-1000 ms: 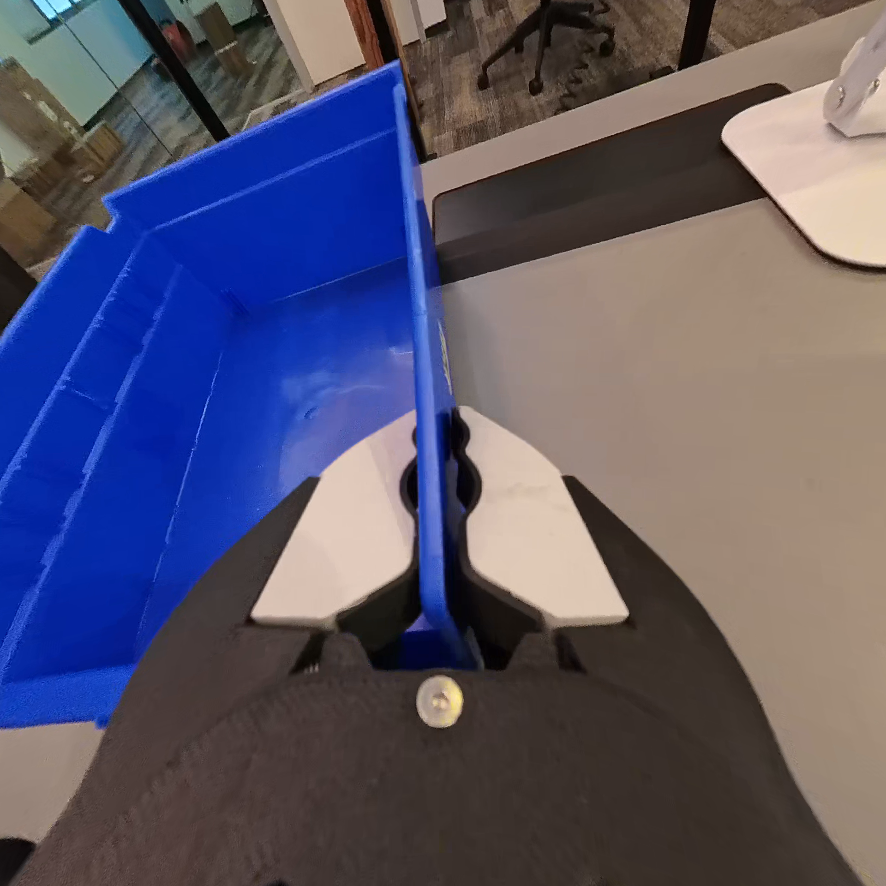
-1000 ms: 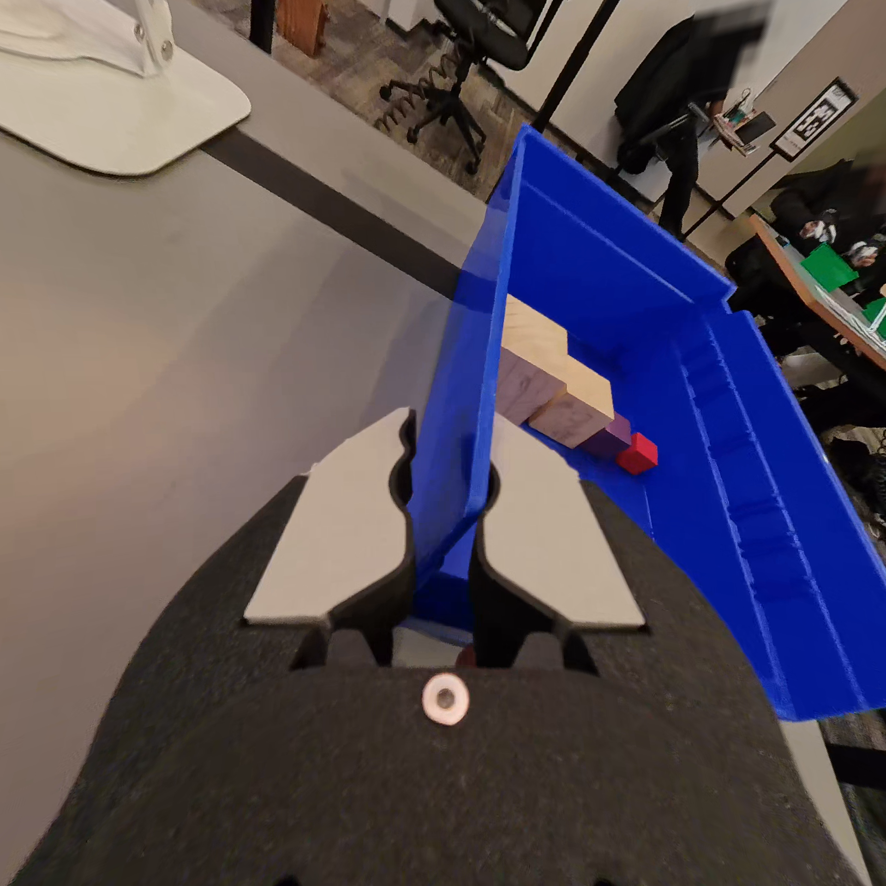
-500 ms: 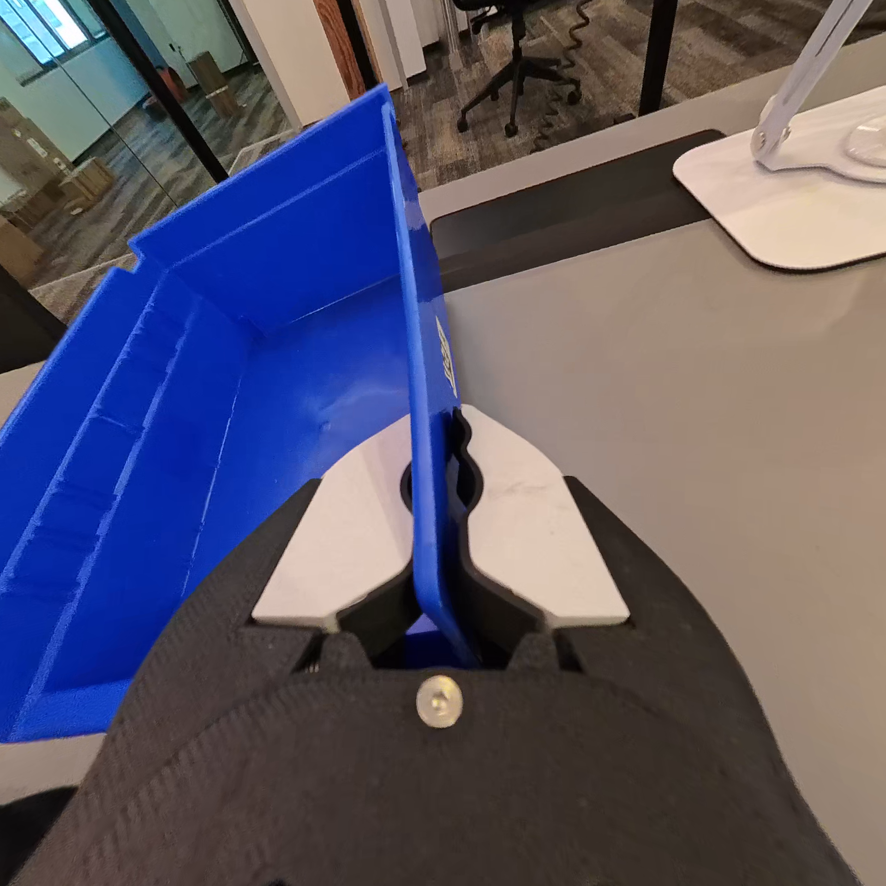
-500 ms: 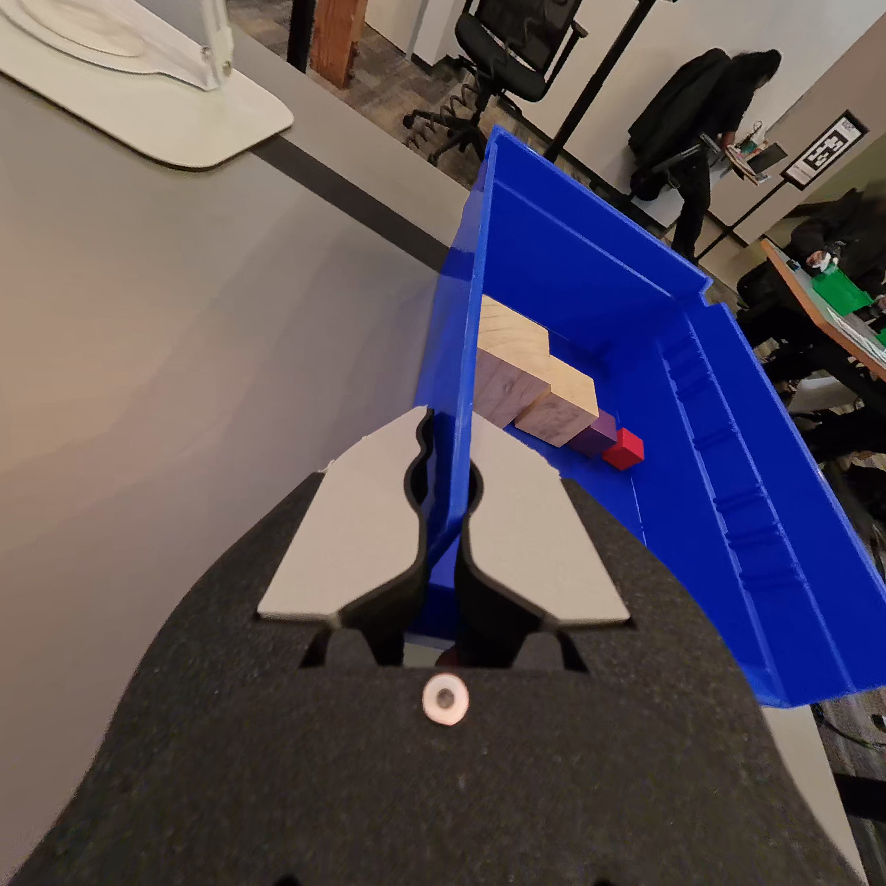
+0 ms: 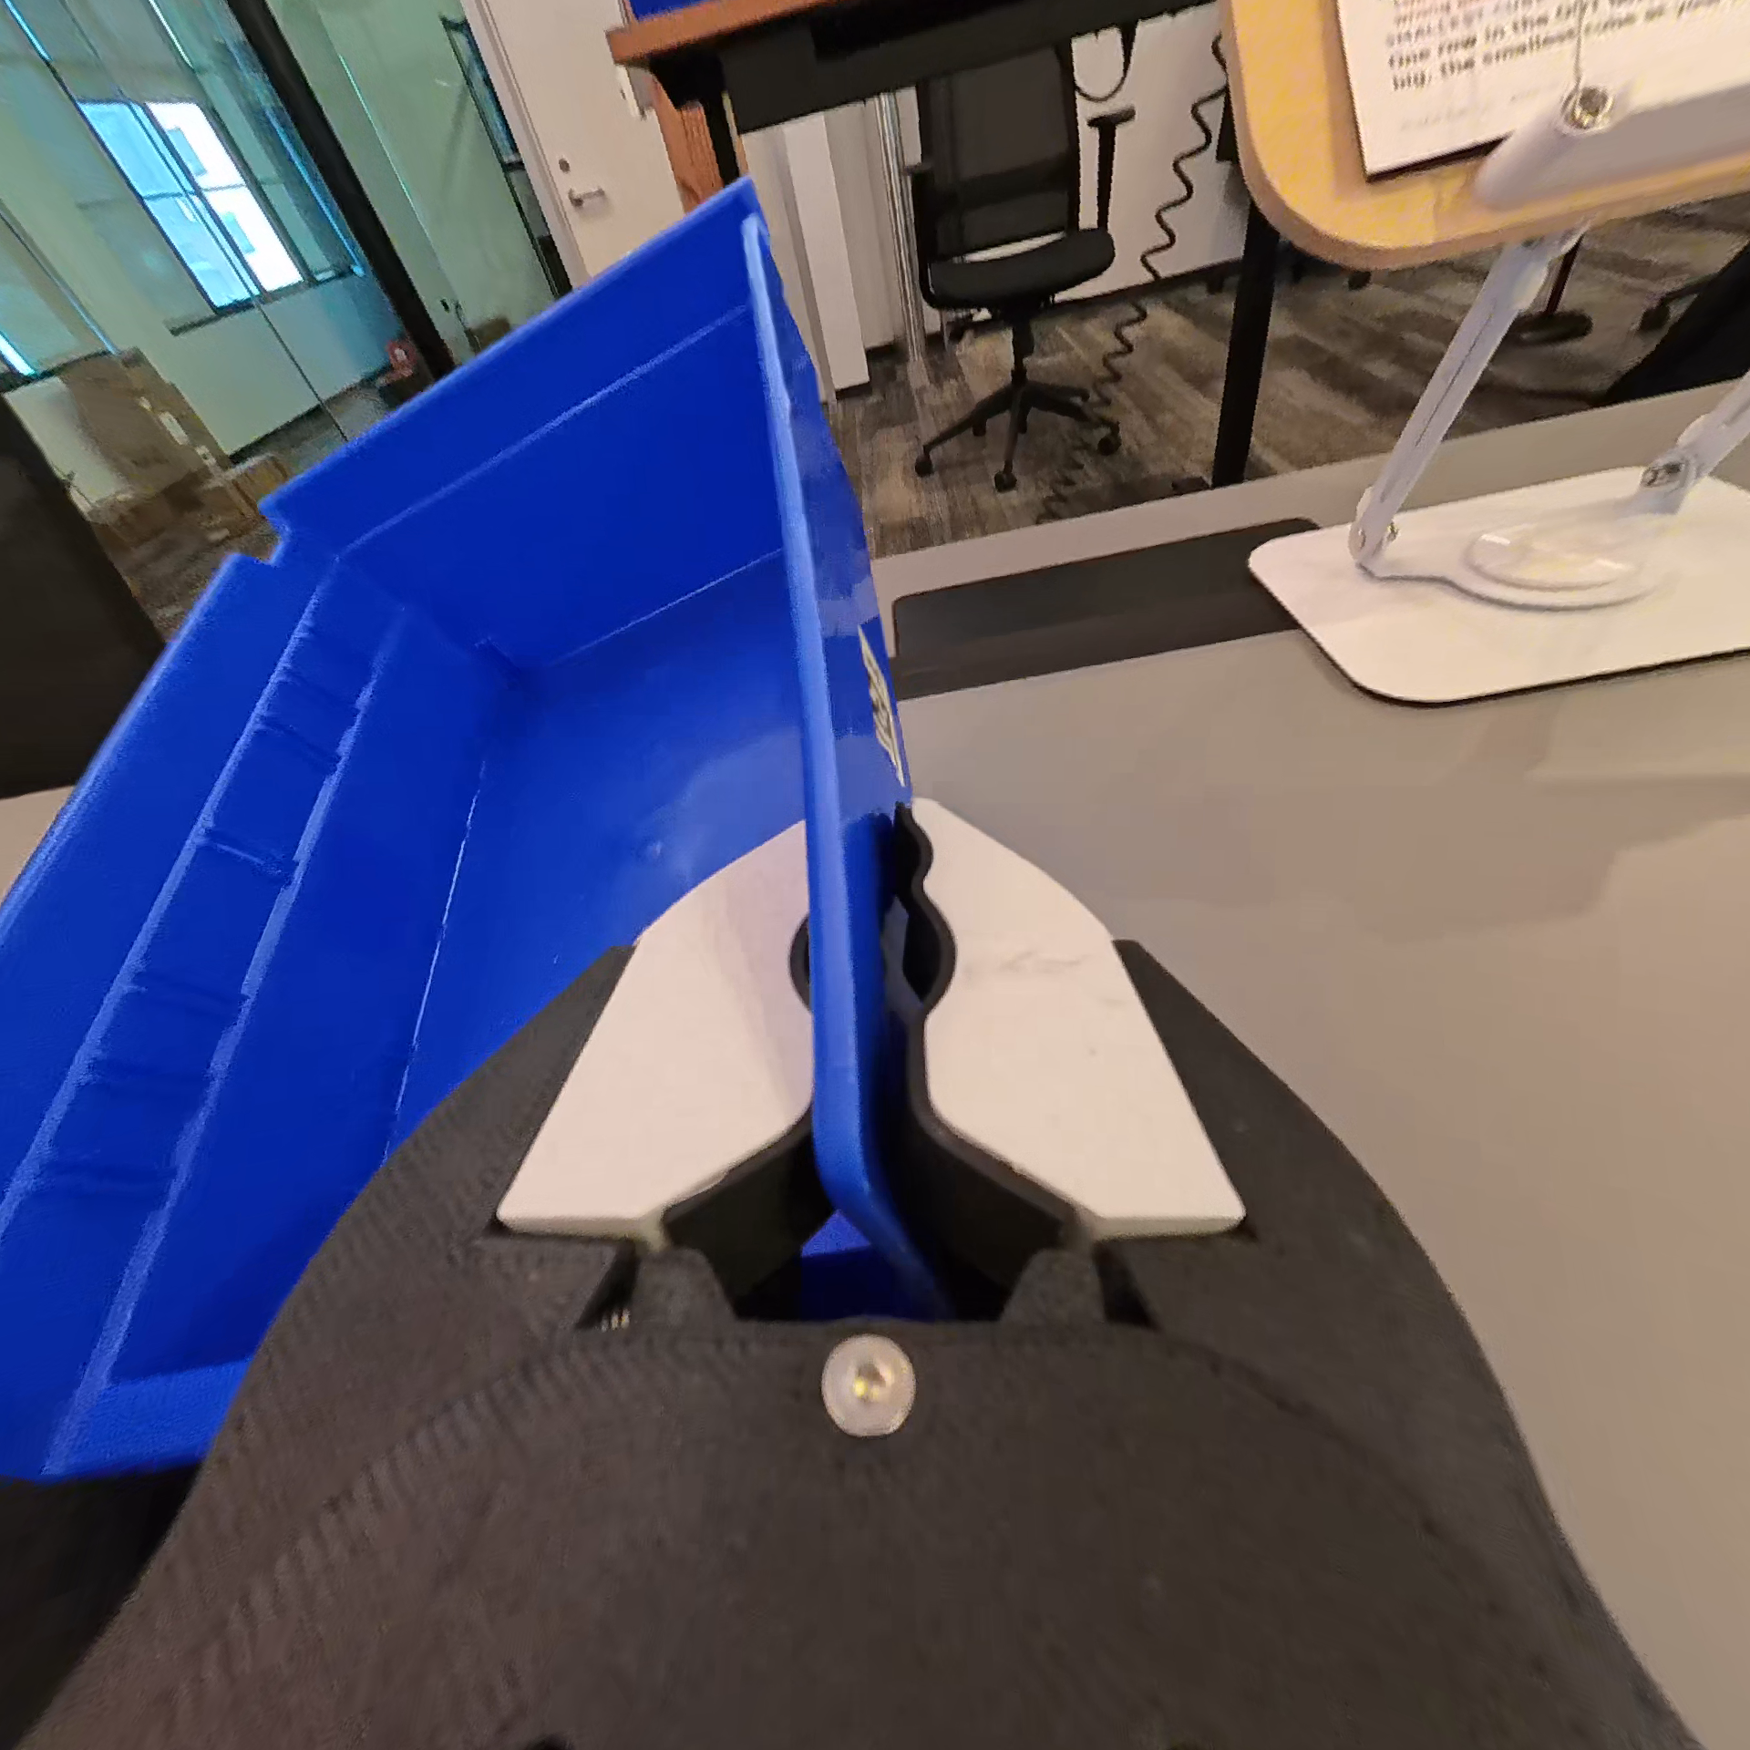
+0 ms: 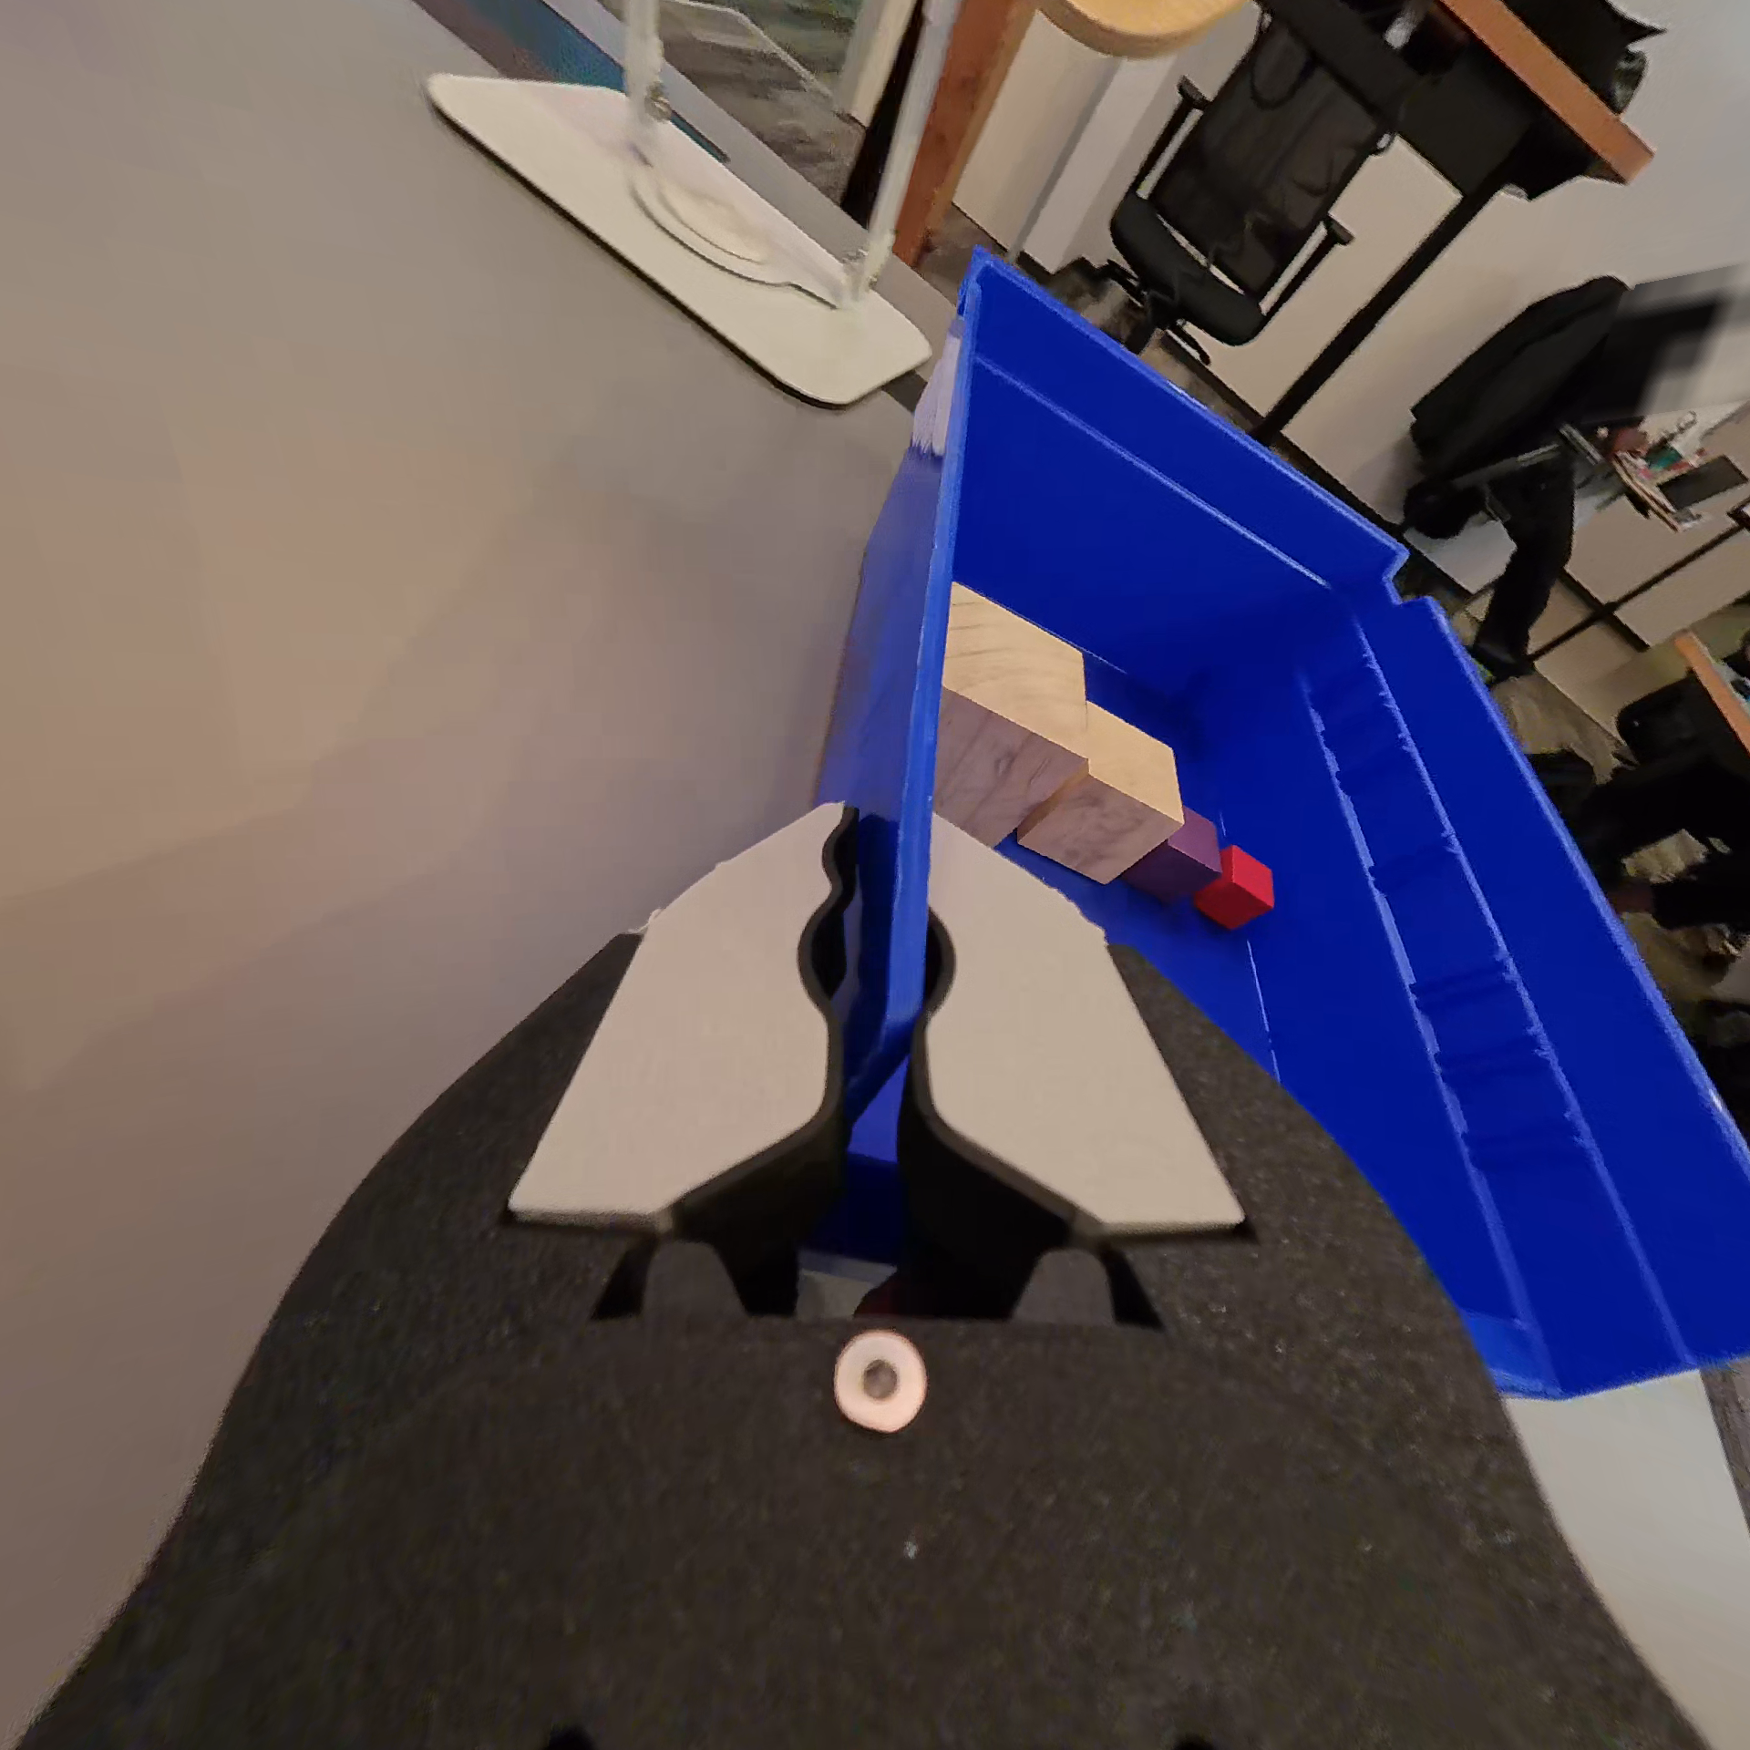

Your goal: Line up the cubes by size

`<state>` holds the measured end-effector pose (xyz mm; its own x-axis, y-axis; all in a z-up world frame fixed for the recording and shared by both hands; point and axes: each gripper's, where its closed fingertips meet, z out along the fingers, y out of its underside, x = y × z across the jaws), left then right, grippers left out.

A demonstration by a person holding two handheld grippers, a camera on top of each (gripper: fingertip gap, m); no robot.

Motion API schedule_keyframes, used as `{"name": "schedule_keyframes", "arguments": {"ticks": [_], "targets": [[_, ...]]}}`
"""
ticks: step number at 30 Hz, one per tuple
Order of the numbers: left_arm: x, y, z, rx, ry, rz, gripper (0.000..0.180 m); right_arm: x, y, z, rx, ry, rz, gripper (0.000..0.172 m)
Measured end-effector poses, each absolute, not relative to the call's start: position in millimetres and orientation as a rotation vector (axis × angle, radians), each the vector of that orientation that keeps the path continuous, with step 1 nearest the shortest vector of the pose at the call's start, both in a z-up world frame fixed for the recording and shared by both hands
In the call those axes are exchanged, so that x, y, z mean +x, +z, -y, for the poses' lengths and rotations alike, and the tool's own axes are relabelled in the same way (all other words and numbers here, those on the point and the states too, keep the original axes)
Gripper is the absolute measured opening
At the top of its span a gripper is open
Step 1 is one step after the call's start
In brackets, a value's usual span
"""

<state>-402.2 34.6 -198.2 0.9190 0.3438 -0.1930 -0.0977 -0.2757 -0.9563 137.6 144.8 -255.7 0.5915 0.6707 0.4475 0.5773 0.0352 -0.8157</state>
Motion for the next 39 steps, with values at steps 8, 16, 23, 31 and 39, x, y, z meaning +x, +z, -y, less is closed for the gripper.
{"name": "schedule_keyframes", "arguments": {"ticks": [8,16,23,31,39], "targets": [[-414.0,-186.9,-21.6,-1.729,0.449,0.229,0.008,103.5,-256.1,-92.5,-1.550,0.206,1.192,0.006],[-416.6,-188.0,-21.9,-1.719,0.455,0.218,0.008,48.2,-256.3,-53.7,-1.451,0.319,1.324,0.006],[-423.4,-181.7,-13.8,-1.689,0.477,0.221,0.008,-14.7,-256.5,-30.8,-1.365,0.407,1.421,0.006],[-431.6,-169.6,-0.9,-1.634,0.463,0.238,0.008,-82.2,-257.0,-22.3,-1.292,0.477,1.501,0.006],[-427.7,-162.2,7.0,-1.620,0.463,0.228,0.008,-146.7,-257.2,-22.7,-1.257,0.511,1.532,0.006]]}}
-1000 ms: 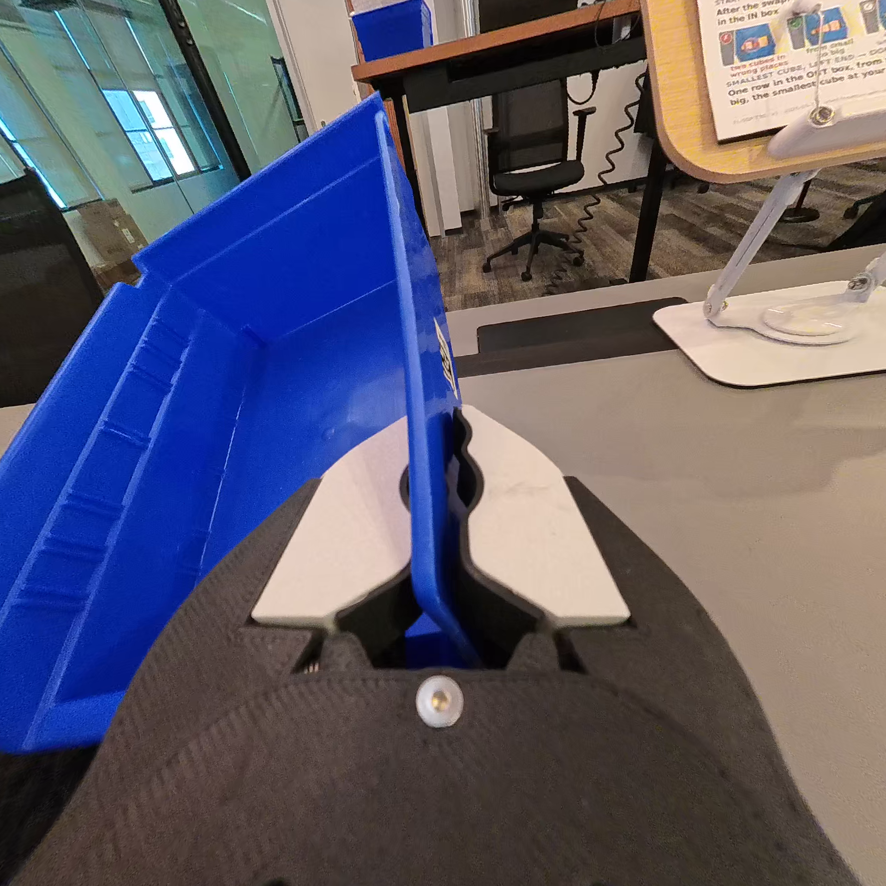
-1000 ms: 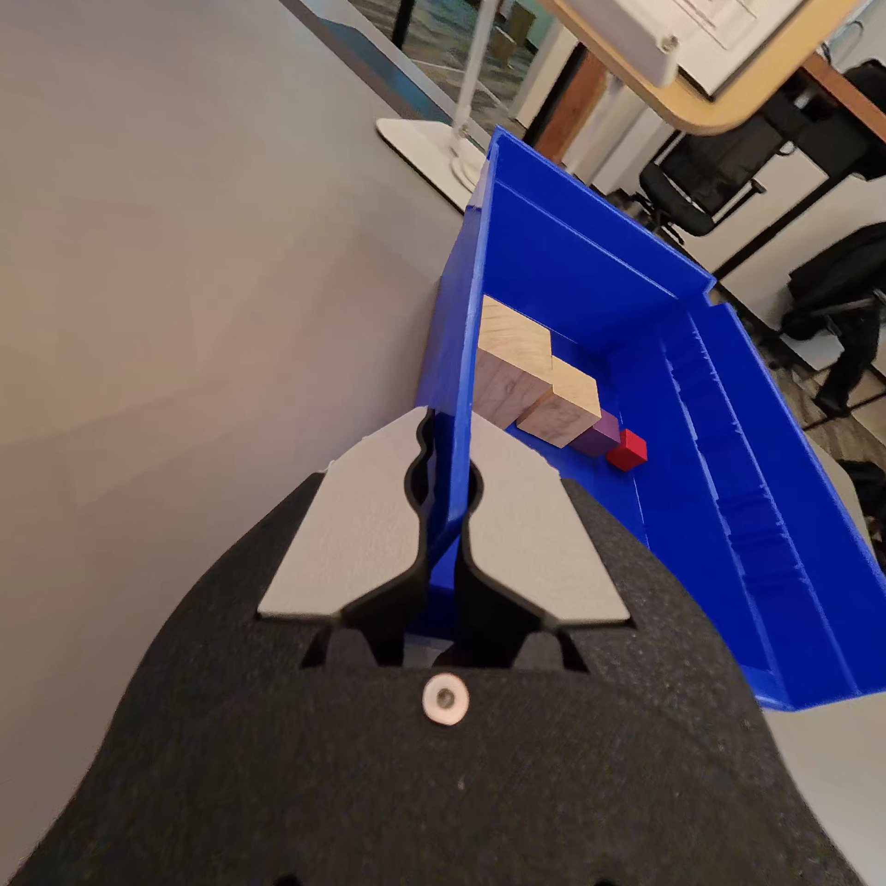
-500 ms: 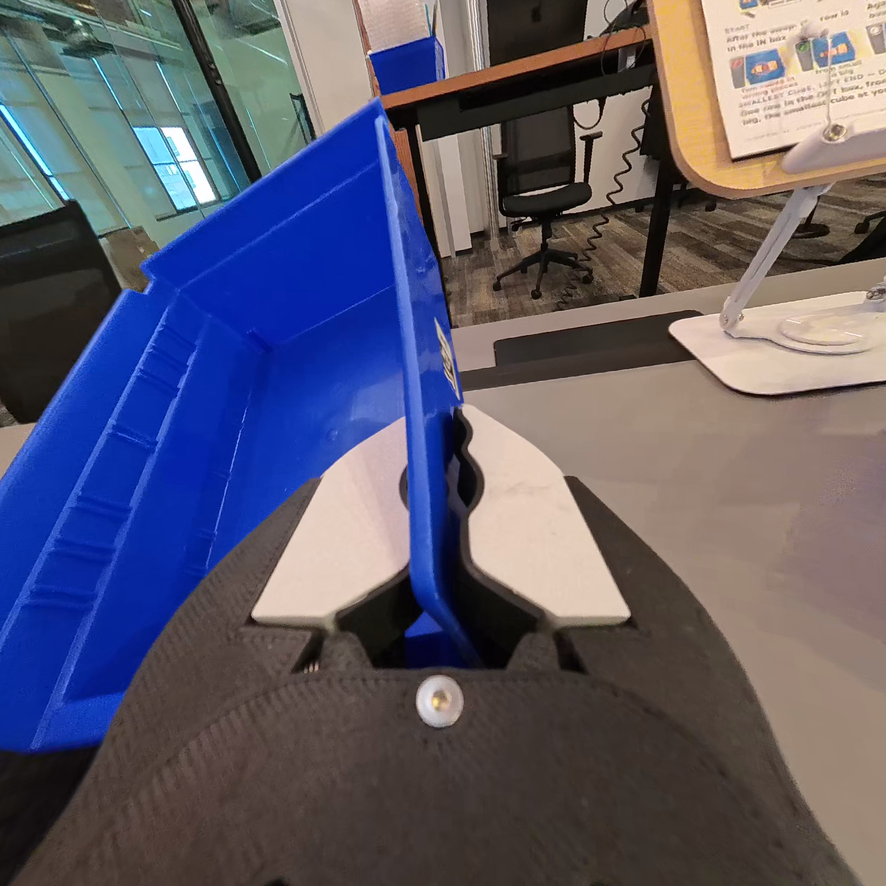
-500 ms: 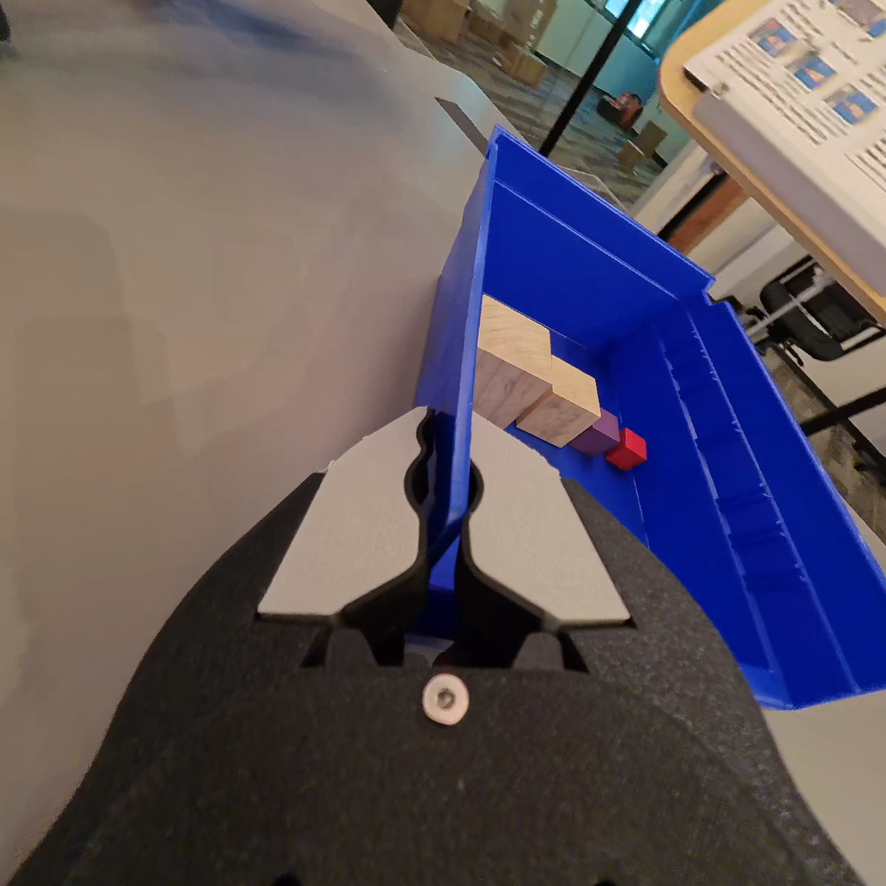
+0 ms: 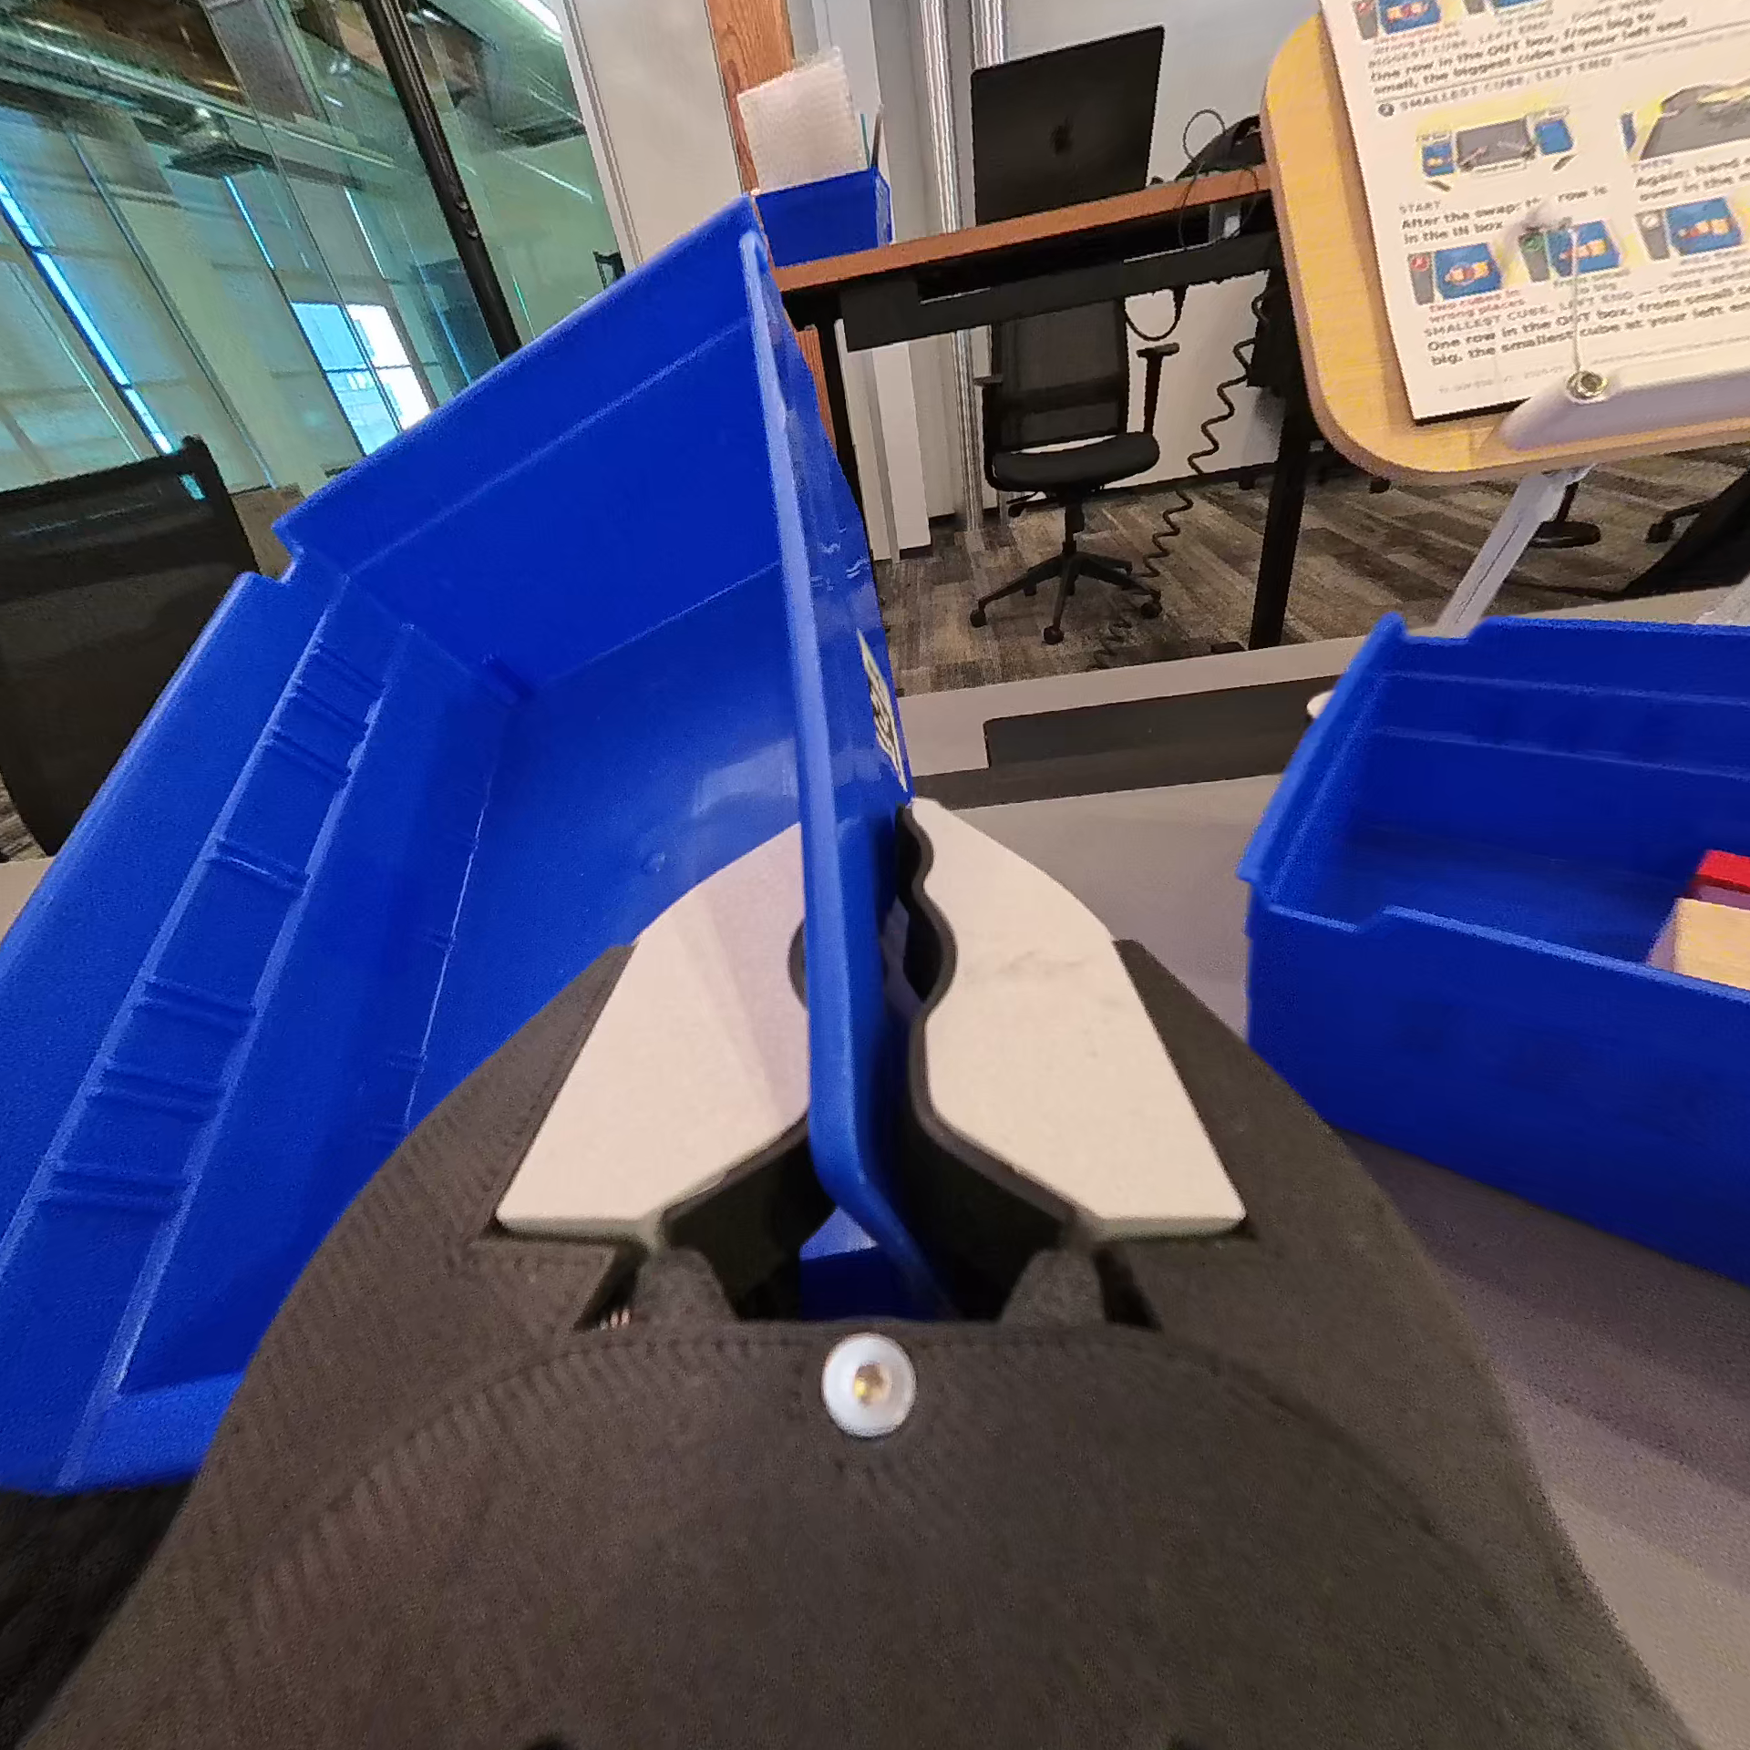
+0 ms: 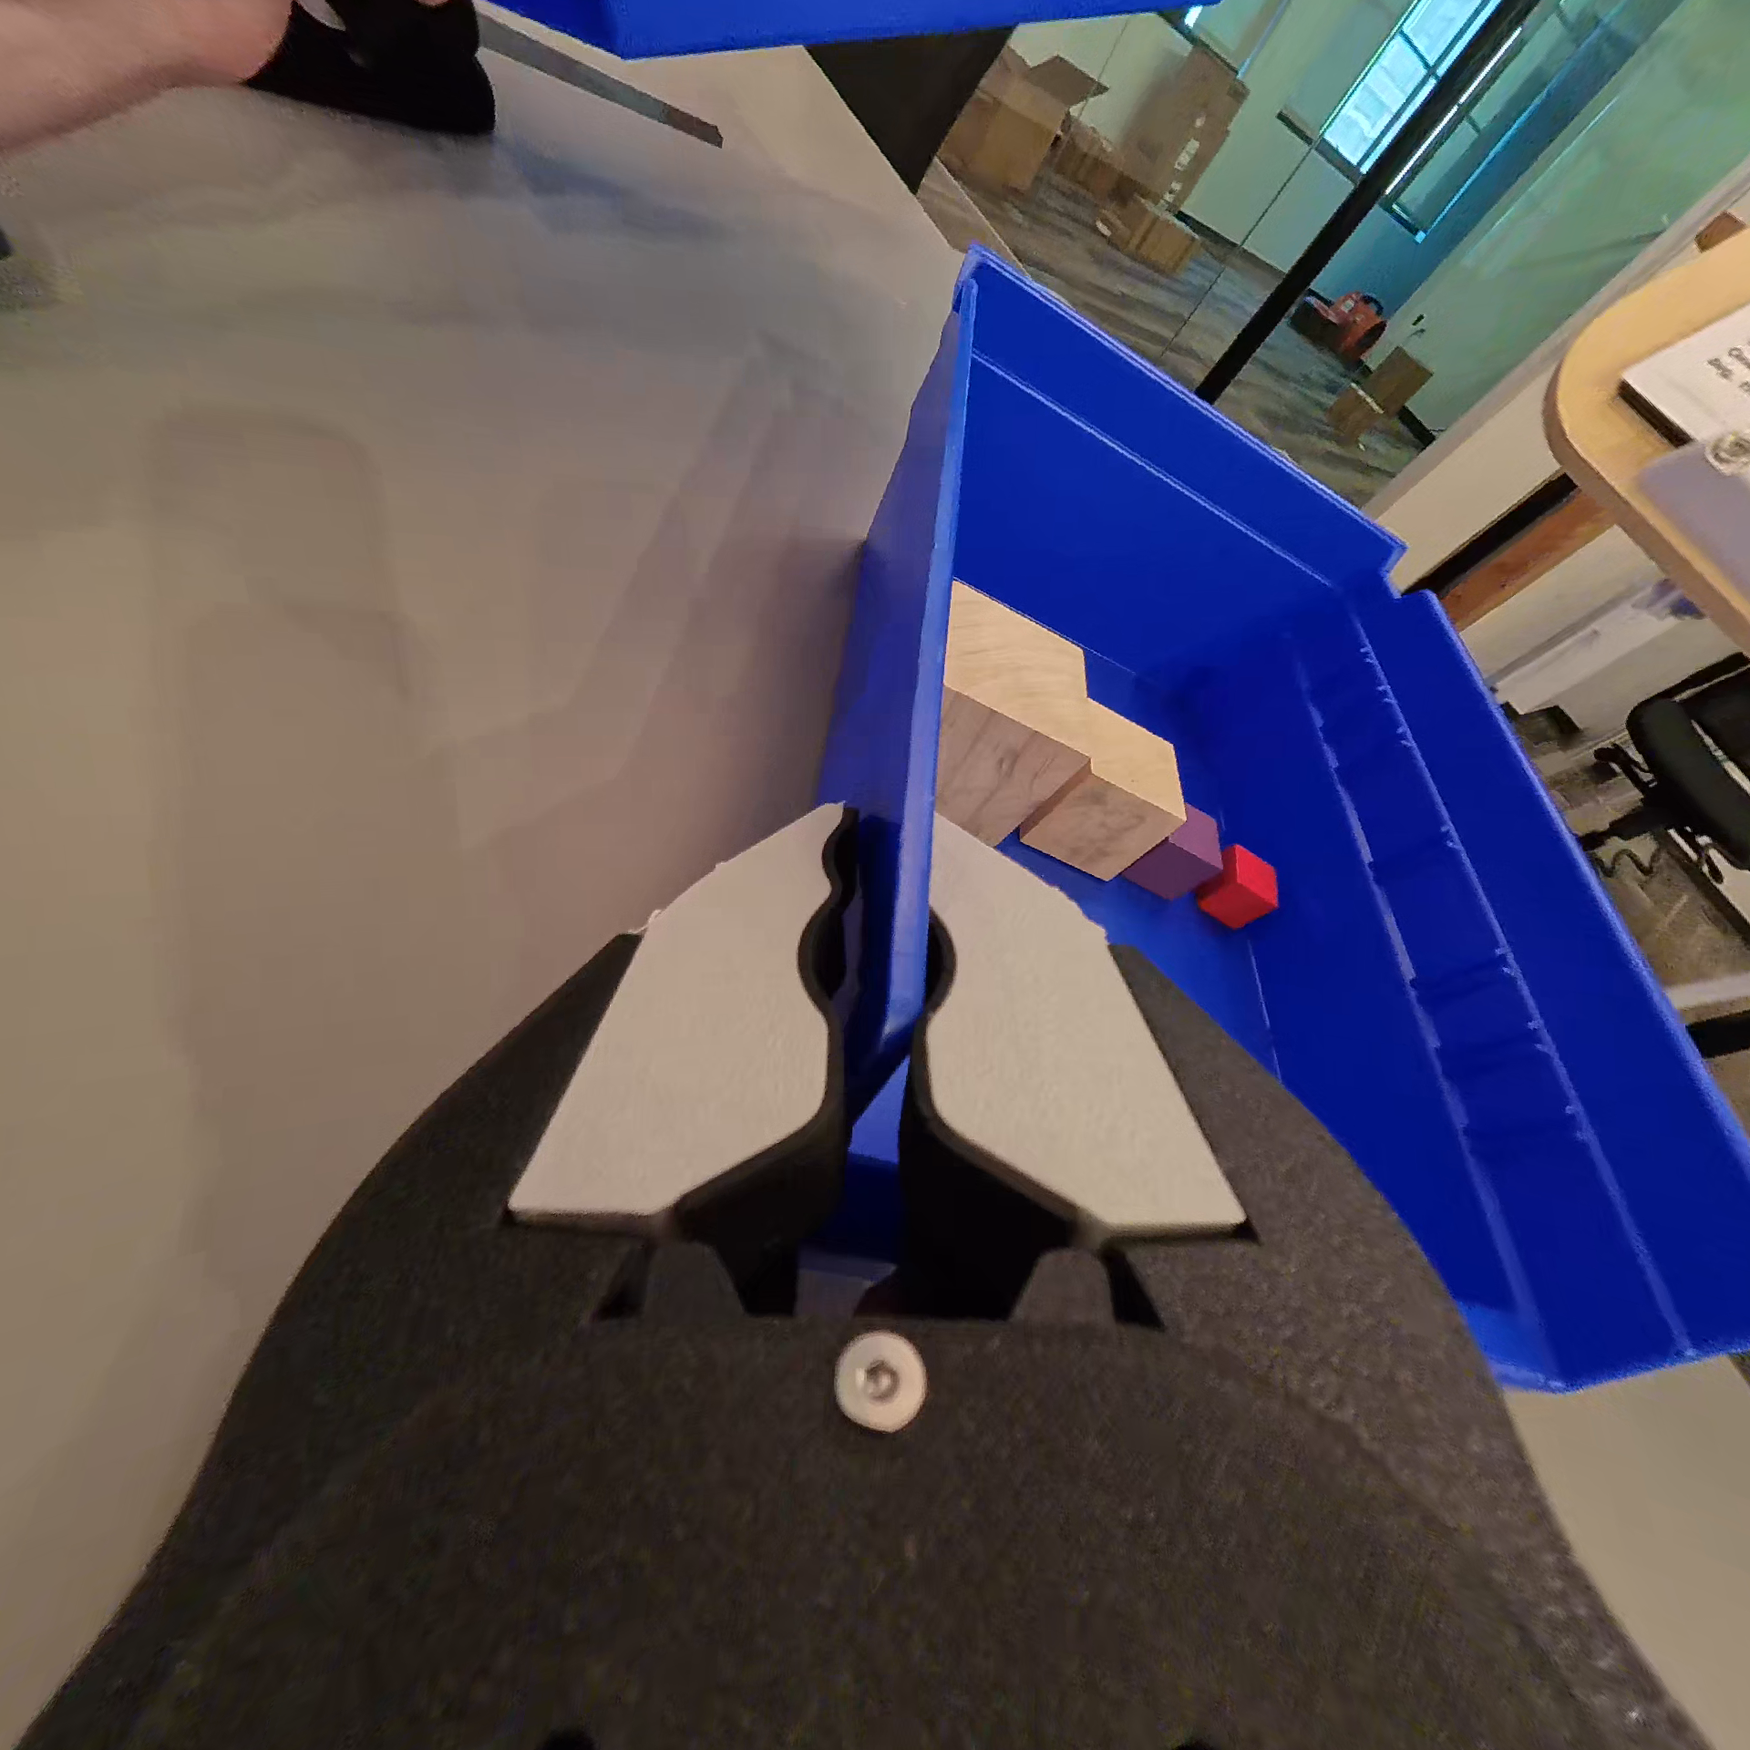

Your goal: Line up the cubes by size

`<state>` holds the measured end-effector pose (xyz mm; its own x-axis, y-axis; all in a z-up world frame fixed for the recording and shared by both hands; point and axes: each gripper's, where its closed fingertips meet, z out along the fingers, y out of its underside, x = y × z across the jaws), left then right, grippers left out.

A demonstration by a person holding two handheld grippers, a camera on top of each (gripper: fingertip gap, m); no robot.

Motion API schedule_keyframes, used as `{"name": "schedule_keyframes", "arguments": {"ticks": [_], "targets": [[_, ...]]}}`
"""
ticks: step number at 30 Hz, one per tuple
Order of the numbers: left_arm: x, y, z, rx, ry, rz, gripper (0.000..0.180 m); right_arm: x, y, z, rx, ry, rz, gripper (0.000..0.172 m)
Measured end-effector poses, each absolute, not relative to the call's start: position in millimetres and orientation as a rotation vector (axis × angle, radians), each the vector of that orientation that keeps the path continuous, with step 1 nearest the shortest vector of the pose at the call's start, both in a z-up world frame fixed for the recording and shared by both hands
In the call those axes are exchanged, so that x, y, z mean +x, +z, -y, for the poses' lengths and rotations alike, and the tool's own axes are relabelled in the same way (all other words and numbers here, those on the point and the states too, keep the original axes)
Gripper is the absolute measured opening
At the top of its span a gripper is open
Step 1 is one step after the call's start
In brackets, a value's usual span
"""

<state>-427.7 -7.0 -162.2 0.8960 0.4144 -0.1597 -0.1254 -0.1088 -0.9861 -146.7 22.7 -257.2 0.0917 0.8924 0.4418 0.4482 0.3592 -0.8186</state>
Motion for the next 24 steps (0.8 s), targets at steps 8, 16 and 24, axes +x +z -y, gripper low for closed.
{"name": "schedule_keyframes", "arguments": {"ticks": [8,16,24], "targets": [[-420.3,-160.0,21.2,-1.614,0.467,0.222,0.008,-176.5,-258.8,-36.4,-1.250,0.530,1.560,0.011],[-359.0,-128.0,46.5,-1.597,0.467,0.043,0.008,-132.2,-232.5,-39.2,-1.247,0.607,1.507,0.043],[-228.2,-78.4,57.1,-1.520,0.285,-0.247,0.008,-36.9,-191.9,-51.6,-1.328,0.653,1.349,0.043]]}}
